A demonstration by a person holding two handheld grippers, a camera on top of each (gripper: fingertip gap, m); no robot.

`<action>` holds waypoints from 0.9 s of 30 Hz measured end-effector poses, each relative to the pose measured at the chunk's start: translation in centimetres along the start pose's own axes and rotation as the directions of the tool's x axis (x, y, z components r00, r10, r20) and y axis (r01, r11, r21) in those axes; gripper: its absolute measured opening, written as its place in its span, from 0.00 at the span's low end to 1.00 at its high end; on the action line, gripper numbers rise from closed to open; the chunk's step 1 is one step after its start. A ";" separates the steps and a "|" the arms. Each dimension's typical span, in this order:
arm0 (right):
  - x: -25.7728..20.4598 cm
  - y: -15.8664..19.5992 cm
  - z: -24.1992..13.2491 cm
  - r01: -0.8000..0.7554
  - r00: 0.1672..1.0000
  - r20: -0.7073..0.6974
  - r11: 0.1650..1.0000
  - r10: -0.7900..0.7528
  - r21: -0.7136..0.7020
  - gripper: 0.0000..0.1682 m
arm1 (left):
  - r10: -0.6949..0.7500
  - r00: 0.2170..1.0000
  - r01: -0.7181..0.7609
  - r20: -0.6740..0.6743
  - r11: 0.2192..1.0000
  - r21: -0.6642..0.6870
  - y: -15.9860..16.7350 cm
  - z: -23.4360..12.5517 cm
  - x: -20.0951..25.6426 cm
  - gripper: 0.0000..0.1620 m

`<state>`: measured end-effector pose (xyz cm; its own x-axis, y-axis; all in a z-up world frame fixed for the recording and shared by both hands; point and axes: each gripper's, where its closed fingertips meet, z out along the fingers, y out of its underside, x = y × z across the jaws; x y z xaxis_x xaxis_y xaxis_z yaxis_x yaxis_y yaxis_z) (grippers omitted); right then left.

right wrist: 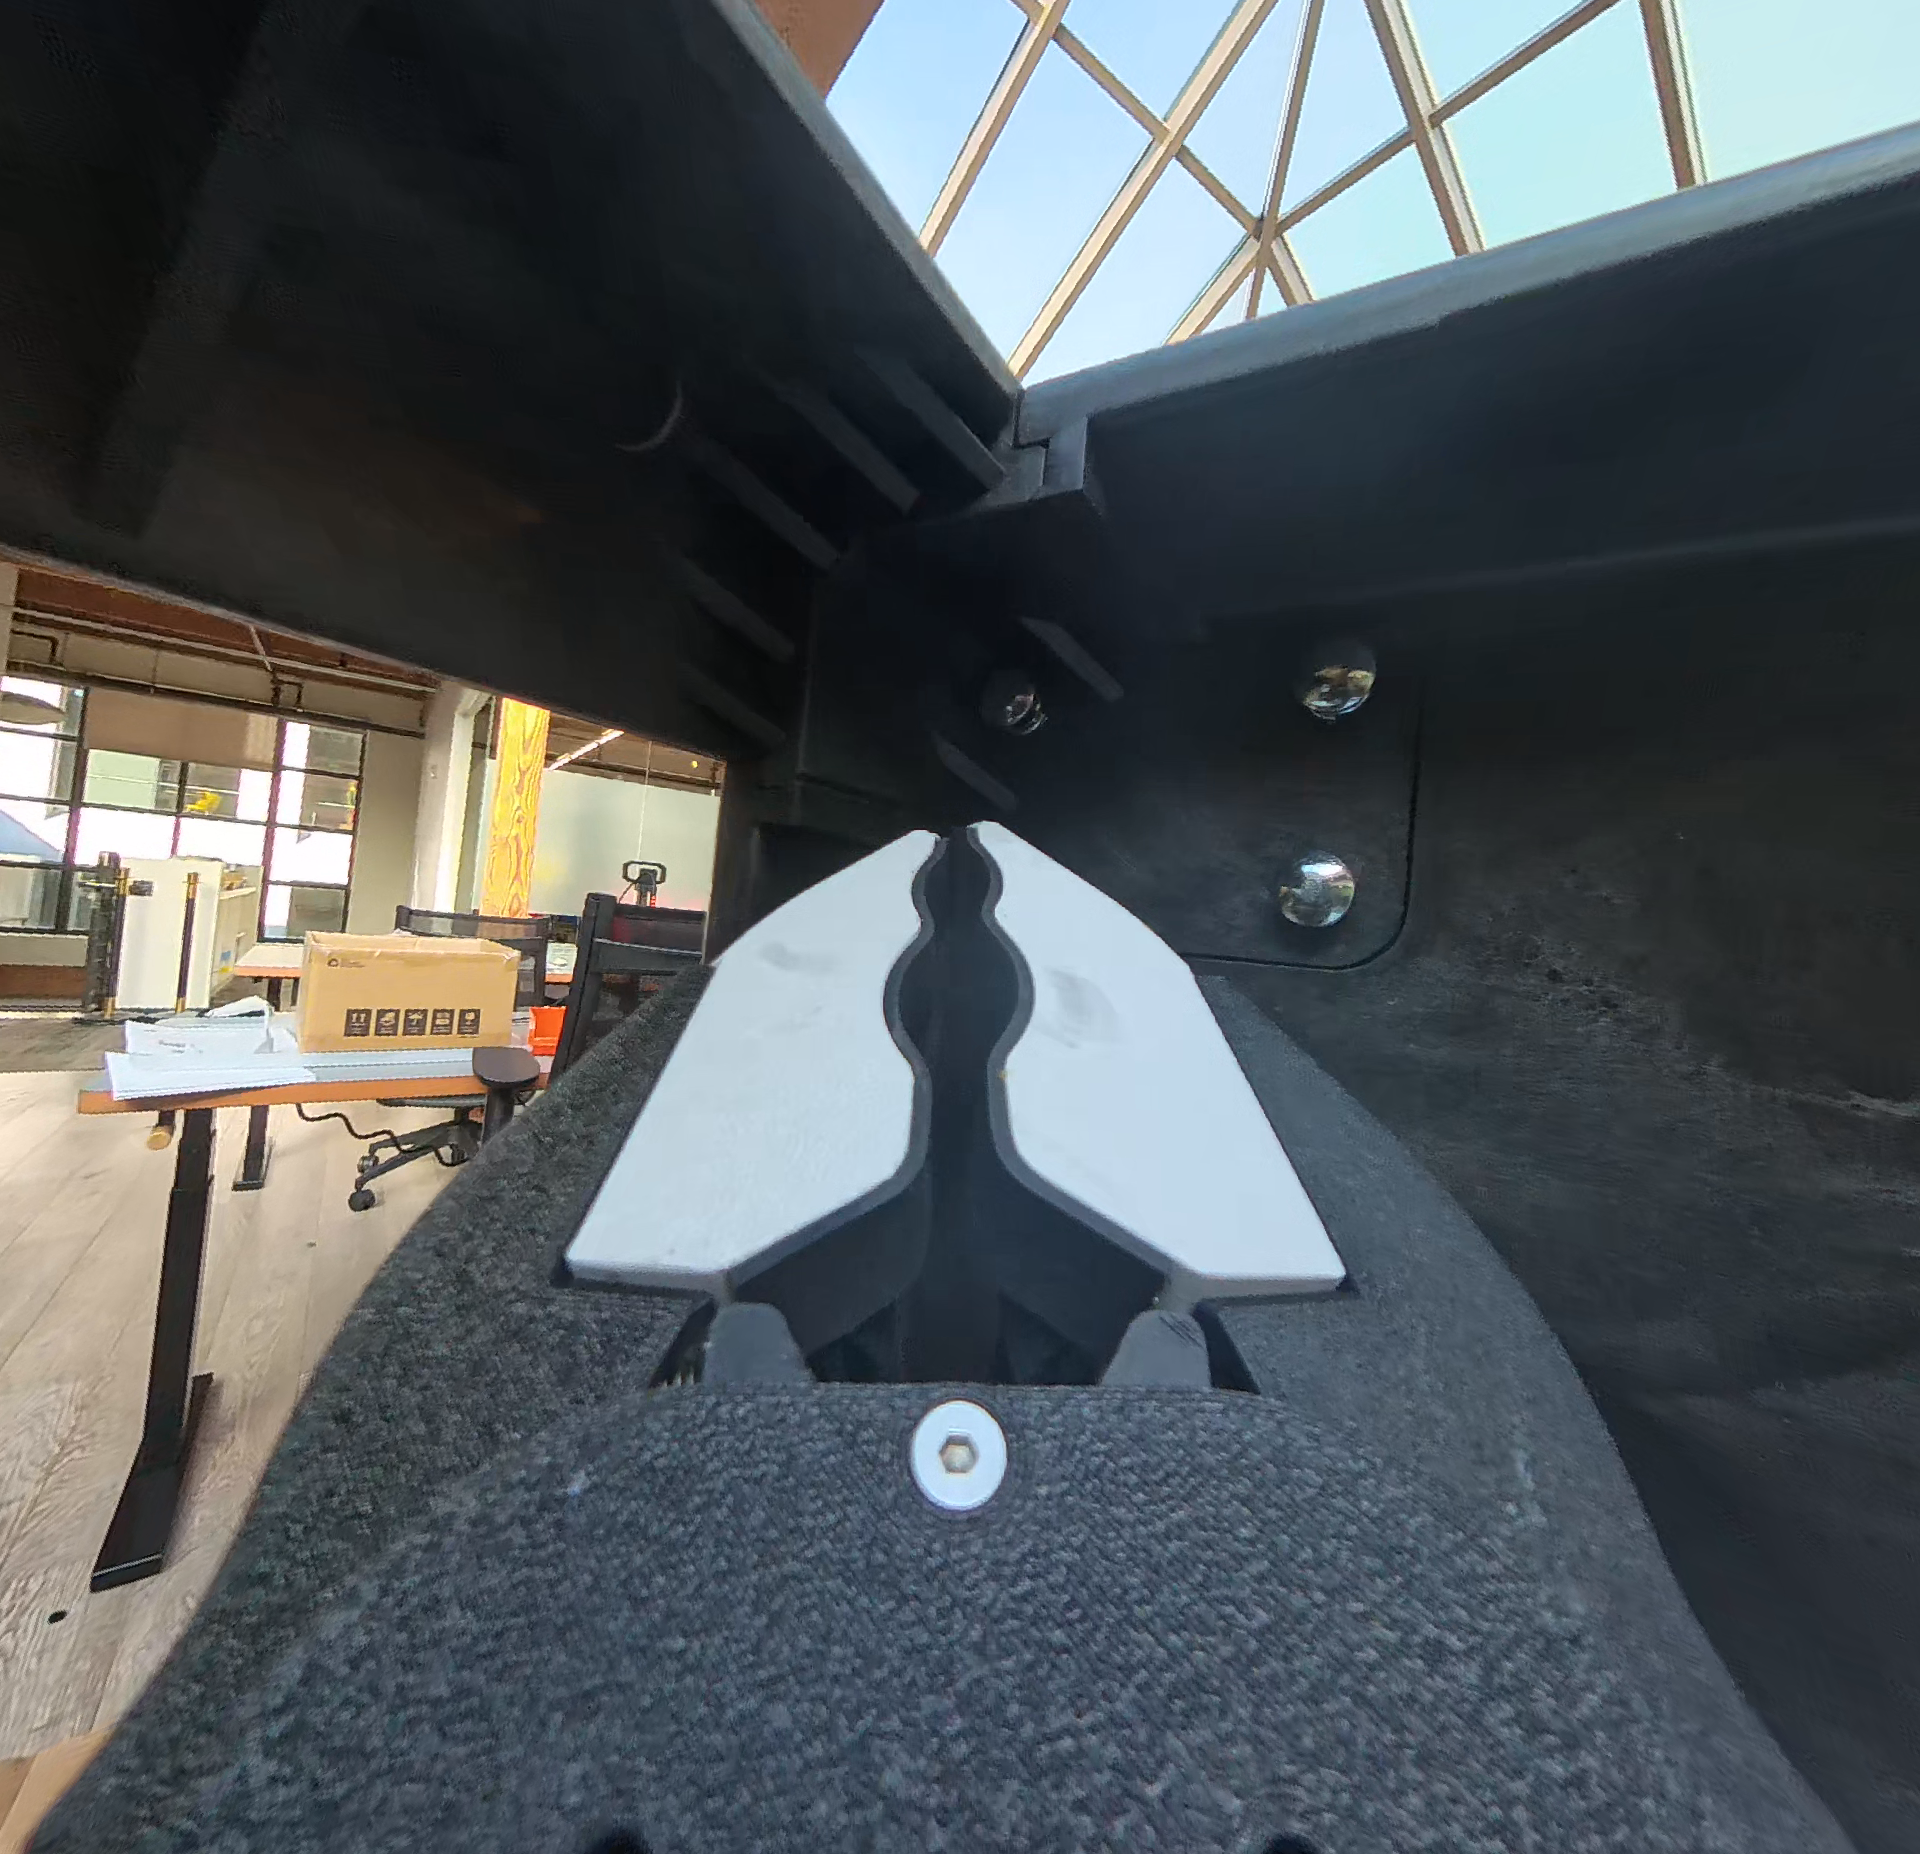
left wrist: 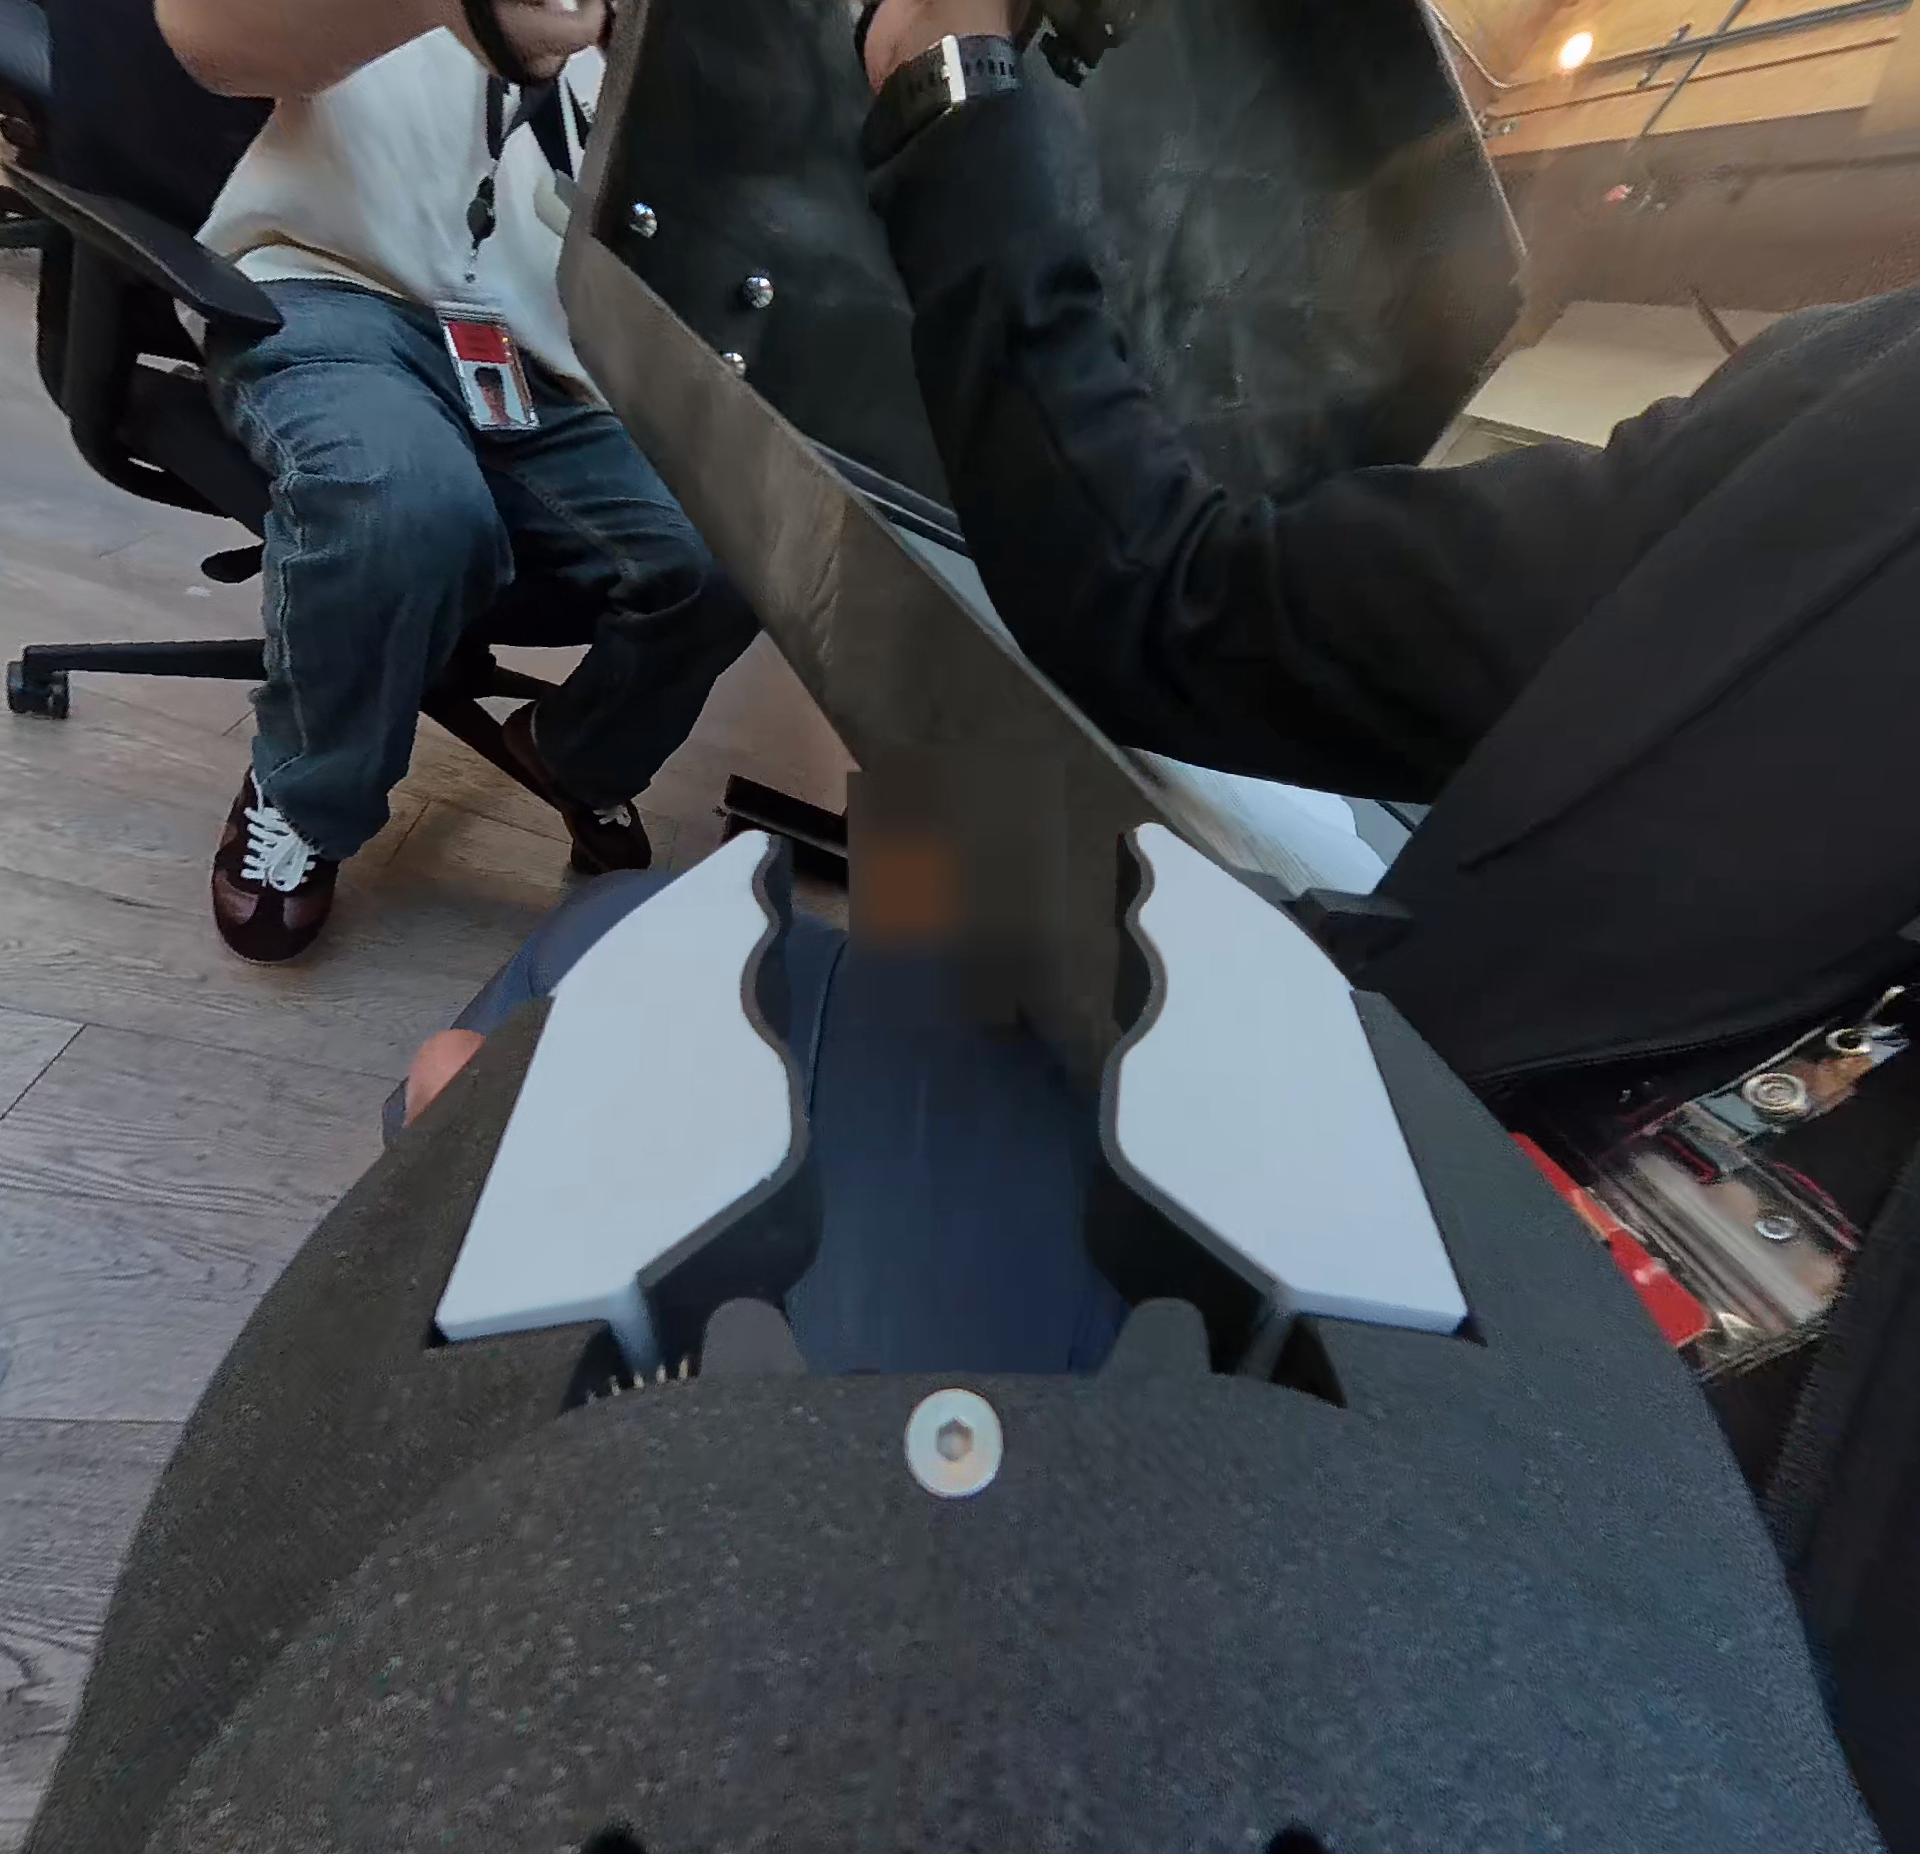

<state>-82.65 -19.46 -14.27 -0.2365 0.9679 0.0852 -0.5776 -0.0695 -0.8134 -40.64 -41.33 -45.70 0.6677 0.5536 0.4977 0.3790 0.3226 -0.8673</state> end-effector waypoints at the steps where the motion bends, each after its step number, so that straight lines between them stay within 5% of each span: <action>1: 0.2 -0.1 0.0 0.001 1.000 -0.003 1.000 -0.001 -0.003 0.00 | 0.010 1.000 -0.010 -0.018 1.000 -0.008 -0.6 -0.1 0.7 0.38; 10: -0.9 -0.9 -0.3 0.013 0.999 0.041 1.000 -0.013 -0.011 0.00 | 0.059 0.997 -0.061 -0.043 0.997 -0.039 -4.7 0.1 5.7 0.40; 22: -1.9 1.3 0.3 0.079 0.995 0.063 0.992 -0.073 -0.103 0.00 | -0.013 0.970 0.094 0.241 0.941 -0.326 1.4 3.2 4.3 0.36; 27: -1.8 1.8 0.4 0.108 0.993 0.061 0.988 -0.102 -0.111 0.00 | -0.050 0.956 0.146 0.288 0.935 -0.324 1.8 3.5 4.0 0.37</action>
<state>-83.60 -21.42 -15.64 -0.2238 0.9534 0.2024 -0.5096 0.0626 -0.8581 -39.55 -35.89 -45.22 0.4352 0.7346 0.5205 0.6590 0.1340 -0.7401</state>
